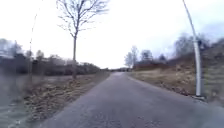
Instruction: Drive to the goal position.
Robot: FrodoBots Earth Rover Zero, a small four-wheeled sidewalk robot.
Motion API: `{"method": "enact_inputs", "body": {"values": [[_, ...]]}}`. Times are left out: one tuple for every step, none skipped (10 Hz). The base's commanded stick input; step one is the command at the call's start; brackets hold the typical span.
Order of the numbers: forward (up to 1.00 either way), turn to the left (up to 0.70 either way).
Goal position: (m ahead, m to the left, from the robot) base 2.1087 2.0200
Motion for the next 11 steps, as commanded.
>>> {"method": "enact_inputs", "body": {"values": [[0.5, 0.01], [0.5, 0.01], [0.5, 0.01], [0.5, 0.01], [0.5, 0.01], [0.5, 0.01], [0.5, 0.01], [0.5, 0.01], [0.5, 0.01], [0.5, 0.01], [0.5, 0.01]]}}
